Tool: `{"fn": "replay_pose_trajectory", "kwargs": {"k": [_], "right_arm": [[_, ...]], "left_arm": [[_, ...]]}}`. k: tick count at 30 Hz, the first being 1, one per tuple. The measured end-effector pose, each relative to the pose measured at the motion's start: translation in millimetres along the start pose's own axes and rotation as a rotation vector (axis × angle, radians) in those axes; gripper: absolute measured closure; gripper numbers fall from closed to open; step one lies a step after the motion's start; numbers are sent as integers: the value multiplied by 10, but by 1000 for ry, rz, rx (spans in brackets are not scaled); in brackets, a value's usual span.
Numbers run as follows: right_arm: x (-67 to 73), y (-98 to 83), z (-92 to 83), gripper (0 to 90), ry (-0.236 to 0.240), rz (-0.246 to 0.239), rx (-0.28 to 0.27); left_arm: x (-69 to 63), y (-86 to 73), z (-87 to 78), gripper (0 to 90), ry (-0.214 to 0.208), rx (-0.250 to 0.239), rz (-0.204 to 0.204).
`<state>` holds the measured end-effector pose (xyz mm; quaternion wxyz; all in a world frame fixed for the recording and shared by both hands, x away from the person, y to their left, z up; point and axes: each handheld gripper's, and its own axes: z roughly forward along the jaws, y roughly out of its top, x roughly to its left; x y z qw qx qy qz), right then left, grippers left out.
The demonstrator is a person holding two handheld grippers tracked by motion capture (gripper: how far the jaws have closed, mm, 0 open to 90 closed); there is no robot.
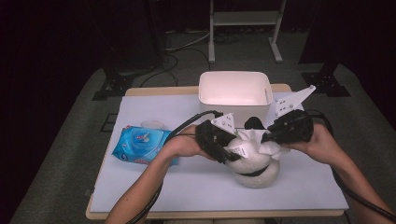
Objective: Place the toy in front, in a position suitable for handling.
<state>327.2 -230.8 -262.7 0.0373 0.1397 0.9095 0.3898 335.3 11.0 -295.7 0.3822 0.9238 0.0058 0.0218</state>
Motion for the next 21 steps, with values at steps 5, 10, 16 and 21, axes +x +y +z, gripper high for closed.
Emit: {"fn": "replay_pose_trajectory", "kwargs": {"k": [5, 10, 16, 21], "right_arm": [[-5, -38, -6, 852, -2, 7, 3], [-22, -74, -12, 852, -4, 17, 1], [-31, -134, -40, 853, -3, 31, -2], [-39, -194, -77, 854, -4, 47, -10]], "left_arm": [[-7, 7, -7, 313, 4, 1, -4], [-7, -1, -28, 276, 12, -16, -15], [2, -25, -76, 277, 15, -34, -29], [15, -66, -109, 276, 28, -42, -44]]}}
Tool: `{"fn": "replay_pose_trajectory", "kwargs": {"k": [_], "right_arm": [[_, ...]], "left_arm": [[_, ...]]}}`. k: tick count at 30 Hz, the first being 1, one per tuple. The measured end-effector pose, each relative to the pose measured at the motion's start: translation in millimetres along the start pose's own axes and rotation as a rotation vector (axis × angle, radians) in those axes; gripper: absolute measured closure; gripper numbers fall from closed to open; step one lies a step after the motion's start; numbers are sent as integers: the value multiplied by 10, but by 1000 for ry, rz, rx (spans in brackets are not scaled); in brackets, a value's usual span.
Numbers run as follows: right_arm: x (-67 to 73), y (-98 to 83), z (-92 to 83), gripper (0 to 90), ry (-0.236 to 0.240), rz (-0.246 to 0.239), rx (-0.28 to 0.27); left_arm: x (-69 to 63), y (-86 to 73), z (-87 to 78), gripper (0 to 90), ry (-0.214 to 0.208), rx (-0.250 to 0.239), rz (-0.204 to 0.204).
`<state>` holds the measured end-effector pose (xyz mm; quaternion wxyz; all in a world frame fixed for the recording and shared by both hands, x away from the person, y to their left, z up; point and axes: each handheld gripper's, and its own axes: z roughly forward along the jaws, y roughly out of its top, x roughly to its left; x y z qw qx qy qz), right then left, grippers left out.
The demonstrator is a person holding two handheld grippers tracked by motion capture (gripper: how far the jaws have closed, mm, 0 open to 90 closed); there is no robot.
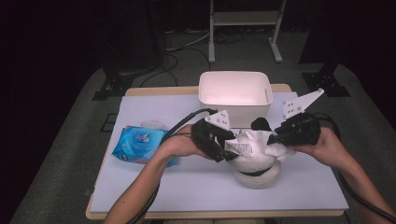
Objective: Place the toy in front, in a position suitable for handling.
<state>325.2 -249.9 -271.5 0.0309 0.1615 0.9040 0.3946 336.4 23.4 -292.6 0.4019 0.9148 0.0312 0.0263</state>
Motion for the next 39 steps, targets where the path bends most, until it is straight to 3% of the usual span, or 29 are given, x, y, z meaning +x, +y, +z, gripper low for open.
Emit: {"fn": "replay_pose_trajectory", "kwargs": {"k": [23, 32, 39], "right_arm": [[-34, -185, -129, 854, -15, 42, -19], [-35, -248, -171, 854, -20, 52, -27], [-32, -270, -181, 854, -17, 52, -31]], "left_arm": [[44, -212, 63, 266, -8, -3, -59], [53, -287, 243, 262, -42, 17, -79], [65, -302, 432, 260, -82, -12, -104]]}}
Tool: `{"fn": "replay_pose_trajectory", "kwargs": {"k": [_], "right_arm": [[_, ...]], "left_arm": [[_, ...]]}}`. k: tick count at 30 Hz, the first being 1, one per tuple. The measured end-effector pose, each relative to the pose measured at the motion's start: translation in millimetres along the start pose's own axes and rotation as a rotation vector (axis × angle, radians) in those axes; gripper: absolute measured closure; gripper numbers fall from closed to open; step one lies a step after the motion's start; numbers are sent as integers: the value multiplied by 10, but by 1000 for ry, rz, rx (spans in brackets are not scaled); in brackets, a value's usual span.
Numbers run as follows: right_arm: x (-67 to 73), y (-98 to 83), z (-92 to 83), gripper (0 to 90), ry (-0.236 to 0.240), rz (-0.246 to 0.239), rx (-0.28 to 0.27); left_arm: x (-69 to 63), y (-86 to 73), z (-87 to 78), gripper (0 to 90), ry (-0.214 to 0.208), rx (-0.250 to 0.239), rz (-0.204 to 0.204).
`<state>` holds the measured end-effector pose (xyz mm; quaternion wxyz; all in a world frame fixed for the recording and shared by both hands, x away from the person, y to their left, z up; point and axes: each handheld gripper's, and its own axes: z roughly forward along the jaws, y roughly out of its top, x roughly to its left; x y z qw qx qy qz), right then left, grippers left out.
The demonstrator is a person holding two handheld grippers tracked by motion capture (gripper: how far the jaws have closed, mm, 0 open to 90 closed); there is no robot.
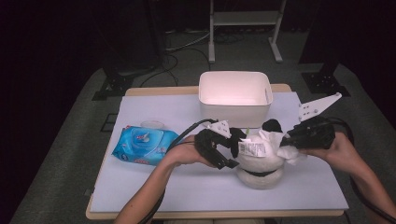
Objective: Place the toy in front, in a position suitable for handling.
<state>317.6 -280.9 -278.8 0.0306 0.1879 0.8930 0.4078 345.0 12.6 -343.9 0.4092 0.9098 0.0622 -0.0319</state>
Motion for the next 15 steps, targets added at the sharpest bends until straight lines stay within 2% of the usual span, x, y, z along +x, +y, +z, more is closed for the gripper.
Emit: {"fn": "replay_pose_trajectory", "kwargs": {"k": [4, 7, 11, 15], "right_arm": [[2, -8, -10, 854, -2, 3, -2], [7, -12, -17, 853, -7, 3, -12], [14, 8, -31, 853, -14, -1, -34], [18, 46, -24, 853, -14, -7, -48]], "left_arm": [[18, 1, 52, 259, -15, -28, -10], [36, -8, 46, 313, -26, -59, -21], [40, 14, -13, 349, -11, -78, -17], [39, 28, -82, 360, 6, -71, -11]]}}
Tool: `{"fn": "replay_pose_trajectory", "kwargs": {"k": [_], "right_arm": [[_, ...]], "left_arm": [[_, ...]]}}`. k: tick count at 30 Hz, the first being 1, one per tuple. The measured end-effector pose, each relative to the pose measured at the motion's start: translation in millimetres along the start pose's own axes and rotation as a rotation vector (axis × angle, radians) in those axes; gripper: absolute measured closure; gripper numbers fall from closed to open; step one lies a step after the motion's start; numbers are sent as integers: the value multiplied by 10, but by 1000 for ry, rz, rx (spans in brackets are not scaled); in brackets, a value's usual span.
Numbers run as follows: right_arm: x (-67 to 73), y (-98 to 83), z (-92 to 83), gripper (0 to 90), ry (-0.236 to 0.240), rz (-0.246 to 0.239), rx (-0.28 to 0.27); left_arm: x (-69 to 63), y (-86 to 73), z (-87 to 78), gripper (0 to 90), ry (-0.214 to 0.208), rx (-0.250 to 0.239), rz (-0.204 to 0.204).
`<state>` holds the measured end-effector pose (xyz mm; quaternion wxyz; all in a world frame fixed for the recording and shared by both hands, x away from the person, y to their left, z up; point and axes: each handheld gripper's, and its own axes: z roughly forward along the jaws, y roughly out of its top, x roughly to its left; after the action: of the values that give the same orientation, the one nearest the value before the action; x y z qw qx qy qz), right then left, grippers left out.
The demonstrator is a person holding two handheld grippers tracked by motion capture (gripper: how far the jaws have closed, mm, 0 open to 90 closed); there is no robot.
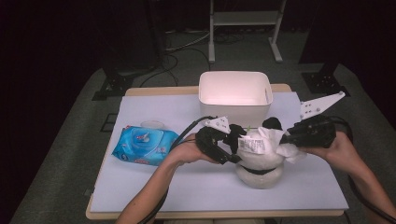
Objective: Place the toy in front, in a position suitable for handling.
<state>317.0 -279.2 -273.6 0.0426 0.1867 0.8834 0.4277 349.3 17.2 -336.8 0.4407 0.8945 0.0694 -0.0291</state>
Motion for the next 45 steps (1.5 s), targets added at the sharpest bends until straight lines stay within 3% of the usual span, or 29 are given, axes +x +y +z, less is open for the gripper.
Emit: {"fn": "replay_pose_trajectory", "kwargs": {"k": [10, 18, 24, 34, 36, 38, 41, 45], "right_arm": [[-8, 47, 82, 852, 25, 7, -26], [39, 166, 170, 852, 56, -18, -32], [71, 203, 237, 851, 60, -33, -25], [55, 126, 279, 852, 61, -19, -13], [49, 114, 282, 852, 65, -11, -18], [48, 109, 280, 851, 61, -12, -20], [58, 125, 260, 851, 57, -13, -31], [75, 173, 239, 851, 61, -21, -54]], "left_arm": [[-34, 36, -247, 366, 41, 2, 24], [-77, 47, -380, 366, 56, 12, 37], [-57, -21, -353, 356, 46, 7, 26], [-51, -86, -207, 178, 16, -8, -11], [-57, -87, -168, 179, 13, -26, -14], [-55, -77, -175, 239, 14, -43, -1], [-39, -53, -214, 321, 12, -52, 2], [-34, -27, -284, 353, 19, -49, 19]]}}
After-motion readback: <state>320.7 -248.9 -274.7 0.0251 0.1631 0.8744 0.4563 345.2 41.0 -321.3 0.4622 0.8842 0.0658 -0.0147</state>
